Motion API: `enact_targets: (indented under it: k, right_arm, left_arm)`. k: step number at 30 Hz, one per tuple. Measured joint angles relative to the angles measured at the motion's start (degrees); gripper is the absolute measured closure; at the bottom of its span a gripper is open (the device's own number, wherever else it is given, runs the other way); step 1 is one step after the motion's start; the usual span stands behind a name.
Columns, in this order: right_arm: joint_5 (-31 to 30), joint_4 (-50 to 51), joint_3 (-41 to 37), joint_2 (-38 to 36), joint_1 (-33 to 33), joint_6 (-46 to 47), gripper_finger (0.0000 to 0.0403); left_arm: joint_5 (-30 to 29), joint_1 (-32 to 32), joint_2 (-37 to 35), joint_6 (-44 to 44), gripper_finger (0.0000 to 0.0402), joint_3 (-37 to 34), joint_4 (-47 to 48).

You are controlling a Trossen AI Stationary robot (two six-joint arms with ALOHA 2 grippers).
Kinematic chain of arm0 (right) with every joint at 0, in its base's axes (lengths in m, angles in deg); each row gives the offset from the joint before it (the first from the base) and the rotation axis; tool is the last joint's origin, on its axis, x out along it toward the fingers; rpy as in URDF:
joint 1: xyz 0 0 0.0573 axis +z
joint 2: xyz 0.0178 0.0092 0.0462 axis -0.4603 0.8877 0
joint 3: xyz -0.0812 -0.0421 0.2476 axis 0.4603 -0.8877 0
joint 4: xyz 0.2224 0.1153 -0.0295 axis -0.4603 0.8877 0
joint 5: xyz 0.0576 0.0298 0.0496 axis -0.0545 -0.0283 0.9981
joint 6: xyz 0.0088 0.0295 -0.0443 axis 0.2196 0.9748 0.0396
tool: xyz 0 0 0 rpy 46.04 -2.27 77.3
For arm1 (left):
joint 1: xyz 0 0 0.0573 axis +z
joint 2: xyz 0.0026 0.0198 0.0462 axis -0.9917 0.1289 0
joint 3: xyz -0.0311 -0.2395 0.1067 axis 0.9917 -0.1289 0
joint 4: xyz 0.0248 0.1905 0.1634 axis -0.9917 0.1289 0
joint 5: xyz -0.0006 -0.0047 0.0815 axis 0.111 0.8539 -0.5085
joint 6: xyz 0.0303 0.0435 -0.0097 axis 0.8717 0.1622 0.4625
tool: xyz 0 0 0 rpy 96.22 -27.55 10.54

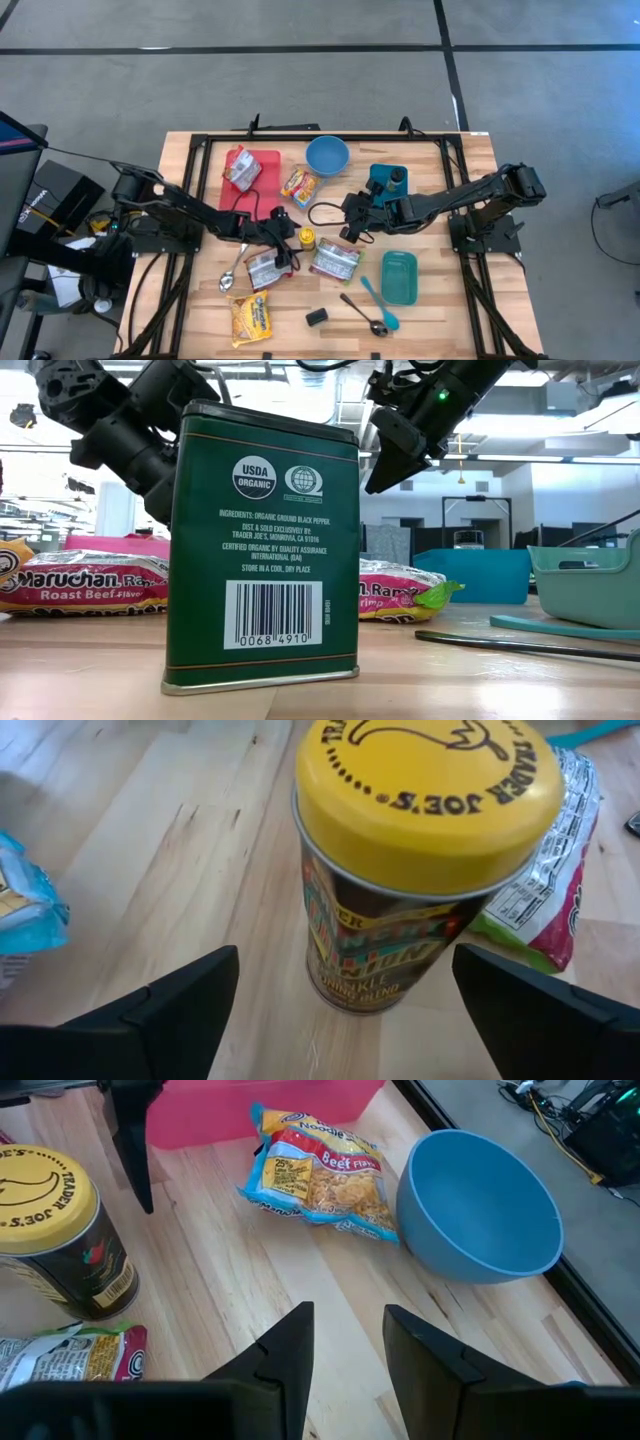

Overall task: Pick & Place Food Item
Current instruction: Put the yellow seasoning bottle into the blue bin

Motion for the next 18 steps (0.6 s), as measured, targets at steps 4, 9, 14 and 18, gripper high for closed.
enact_targets:
  k: [4, 9, 14, 18]
  right_arm:
    - [-0.01, 0.0, 0.0, 0.0, 0.0, 0.0, 0.0287]
    - [0.01, 0.0, 0.0, 0.0, 0.02, 0.0, 0.0287]
    - [-0.01, 0.0, 0.0, 0.0, 0.02, 0.0, 0.0287]
    - [0.01, 0.0, 0.0, 0.0, 0.02, 0.02, 0.0287]
  left_arm:
    - [0.33, 0.0, 0.0, -0.06, 0.0033, 0.0, 0.05]
    - [0.67, 0.0, -0.24, -0.24, 0.0025, 0.01, -0.22]
    - [1.85, -0.39, -1.58, -0.17, 0.0021, 0.24, 0.04]
    - [1.41, -0.75, -2.36, -0.67, 0.0024, 0.26, -0.07]
